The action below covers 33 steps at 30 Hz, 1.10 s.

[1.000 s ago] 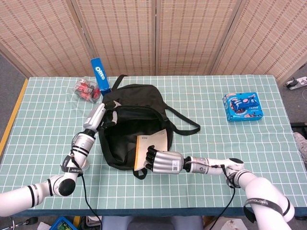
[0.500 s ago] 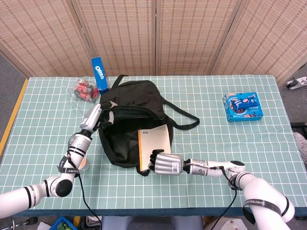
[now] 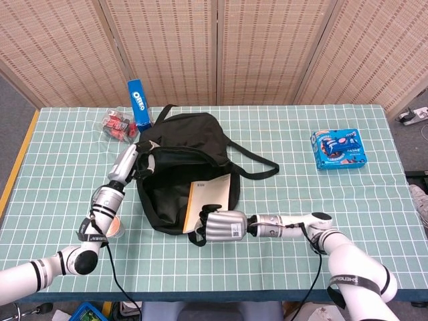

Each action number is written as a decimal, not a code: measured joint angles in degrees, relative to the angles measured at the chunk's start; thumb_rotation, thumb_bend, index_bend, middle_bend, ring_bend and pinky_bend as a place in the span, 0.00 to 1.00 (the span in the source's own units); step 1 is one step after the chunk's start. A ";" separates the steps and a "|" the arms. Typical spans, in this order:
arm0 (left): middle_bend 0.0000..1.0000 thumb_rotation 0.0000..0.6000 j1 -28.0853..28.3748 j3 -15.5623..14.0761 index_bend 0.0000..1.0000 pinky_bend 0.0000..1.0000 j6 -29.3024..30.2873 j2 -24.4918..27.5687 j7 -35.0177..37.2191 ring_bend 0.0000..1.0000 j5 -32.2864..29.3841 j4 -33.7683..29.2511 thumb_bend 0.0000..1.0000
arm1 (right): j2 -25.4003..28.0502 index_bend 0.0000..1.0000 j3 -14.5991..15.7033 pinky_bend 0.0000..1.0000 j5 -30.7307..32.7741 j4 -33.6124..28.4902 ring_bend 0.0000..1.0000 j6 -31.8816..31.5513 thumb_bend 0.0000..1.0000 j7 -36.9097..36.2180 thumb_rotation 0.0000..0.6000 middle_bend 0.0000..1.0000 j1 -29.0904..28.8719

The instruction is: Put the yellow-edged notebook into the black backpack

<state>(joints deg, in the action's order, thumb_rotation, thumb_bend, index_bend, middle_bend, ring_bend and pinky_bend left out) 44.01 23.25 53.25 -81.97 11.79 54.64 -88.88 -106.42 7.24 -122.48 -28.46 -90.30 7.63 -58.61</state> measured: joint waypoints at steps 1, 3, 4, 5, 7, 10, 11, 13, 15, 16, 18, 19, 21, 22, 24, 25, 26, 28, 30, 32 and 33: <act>0.38 1.00 0.01 -0.10 0.73 0.15 -0.06 -0.03 -0.06 0.22 0.00 0.02 0.69 | -0.41 1.00 -0.14 0.75 0.16 0.32 0.68 -0.35 0.74 -0.08 1.00 0.79 -0.38; 0.38 1.00 0.02 -0.30 0.73 0.15 -0.12 -0.04 -0.27 0.22 0.04 -0.03 0.69 | -1.17 1.00 -0.46 0.75 0.51 0.97 0.68 -1.06 0.74 -0.20 1.00 0.79 -1.33; 0.38 1.00 0.00 -0.33 0.73 0.15 -0.08 -0.01 -0.30 0.22 0.08 -0.13 0.69 | -1.45 1.00 -0.56 0.75 0.66 1.17 0.68 -1.33 0.74 -0.37 1.00 0.79 -1.74; 0.38 1.00 -0.06 -0.37 0.73 0.15 0.00 0.06 -0.31 0.22 0.15 -0.33 0.69 | -1.67 1.00 -0.63 0.75 0.81 1.39 0.68 -1.47 0.74 -0.56 1.00 0.79 -2.08; 0.38 1.00 -0.19 -0.40 0.73 0.15 0.11 0.27 -0.30 0.22 0.22 -0.63 0.69 | -2.19 1.00 -0.70 0.75 1.31 2.16 0.68 -1.39 0.73 -1.15 1.00 0.79 -2.59; 0.38 1.00 -0.40 -0.38 0.73 0.15 0.21 0.65 -0.23 0.22 0.13 -0.96 0.69 | -2.93 1.00 -0.25 0.75 1.77 3.16 0.68 -0.27 0.73 -2.30 1.00 0.79 -2.85; 0.38 1.00 -0.49 -0.35 0.73 0.15 0.25 0.79 -0.16 0.22 0.07 -1.10 0.69 | -3.20 1.00 0.04 0.75 1.83 3.65 0.68 0.17 0.73 -2.60 1.00 0.79 -2.87; 0.38 1.00 -0.65 -0.31 0.73 0.15 0.34 1.03 -0.03 0.22 0.03 -1.33 0.69 | -3.94 1.00 0.96 0.75 1.95 5.16 0.68 1.12 0.73 -3.62 1.00 0.79 -2.74; 0.38 1.00 -0.82 -0.31 0.73 0.15 0.43 1.33 0.04 0.22 0.06 -1.48 0.69 | -4.58 1.00 1.98 0.75 2.09 6.81 0.68 1.83 0.73 -4.81 1.00 0.79 -2.36; 0.38 1.00 -0.89 -0.30 0.73 0.15 0.43 1.45 0.12 0.22 0.07 -1.52 0.69 | -4.81 1.00 2.38 0.75 2.18 7.48 0.68 2.06 0.73 -5.36 1.00 0.79 -2.13; 0.38 1.00 -0.99 -0.20 0.73 0.15 0.44 1.65 0.39 0.22 0.05 -1.60 0.69 | -5.32 1.00 3.34 0.75 2.41 8.85 0.68 2.51 0.73 -6.60 1.00 0.79 -1.43; 0.38 1.00 -1.04 -0.15 0.73 0.15 0.45 1.73 0.49 0.22 0.05 -1.62 0.69 | -5.51 1.00 3.73 0.75 2.49 9.39 0.68 2.73 0.73 -6.89 1.00 0.79 -1.14; 0.38 1.00 -1.09 -0.12 0.73 0.15 0.53 1.80 0.56 0.22 0.07 -1.68 0.69 | -5.90 1.00 4.41 0.75 2.83 10.60 0.68 3.39 0.73 -7.45 1.00 0.79 -0.46; 0.38 1.00 -1.12 -0.12 0.73 0.15 0.58 1.82 0.59 0.22 0.11 -1.72 0.69 | -6.03 1.00 4.55 0.75 3.12 11.07 0.68 3.74 0.73 -7.70 1.00 0.79 -0.18; 0.38 1.00 -1.19 -0.23 0.73 0.15 0.63 1.90 0.55 0.22 0.25 -1.80 0.69 | -6.25 1.00 4.64 0.75 4.06 12.09 0.68 4.69 0.73 -8.18 1.00 0.79 0.37; 0.38 1.00 -1.22 -0.28 0.73 0.15 0.64 1.95 0.54 0.22 0.30 -1.85 0.69 | -6.31 1.00 4.59 0.75 4.51 12.50 0.68 5.16 0.73 -8.32 1.00 0.79 0.55; 0.38 1.00 -1.27 -0.35 0.73 0.15 0.65 2.03 0.52 0.22 0.38 -1.90 0.69 | -6.37 1.00 4.52 0.75 4.99 12.90 0.68 5.66 0.72 -8.44 1.00 0.79 0.67; 0.38 1.00 -1.36 -0.39 0.73 0.15 0.74 2.10 0.53 0.22 0.45 -1.93 0.69 | -6.48 1.00 3.99 0.75 6.47 13.54 0.68 6.98 0.72 -8.87 1.00 0.79 0.84; 0.38 1.00 -1.47 -0.41 0.73 0.15 0.85 2.18 0.63 0.22 0.50 -1.97 0.69 | -6.57 1.00 3.37 0.75 7.73 13.89 0.68 8.06 0.71 -9.15 1.00 0.79 0.80; 0.38 1.00 -1.57 -0.42 0.73 0.15 0.88 2.29 0.77 0.22 0.54 -2.05 0.69 | -6.68 1.00 2.78 0.75 8.93 14.08 0.68 9.25 0.70 -9.48 1.00 0.78 0.59; 0.38 1.00 -1.60 -0.43 0.73 0.15 0.89 2.34 0.80 0.22 0.61 -2.09 0.69 | -6.79 1.00 2.35 0.75 9.68 14.10 0.68 10.01 0.69 -9.70 1.00 0.78 0.37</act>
<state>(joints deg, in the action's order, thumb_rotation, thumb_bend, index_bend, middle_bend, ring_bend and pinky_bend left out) 42.41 22.82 54.14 -79.63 12.59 55.24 -90.97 -113.21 9.59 -112.80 -14.36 -80.29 -2.07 -58.24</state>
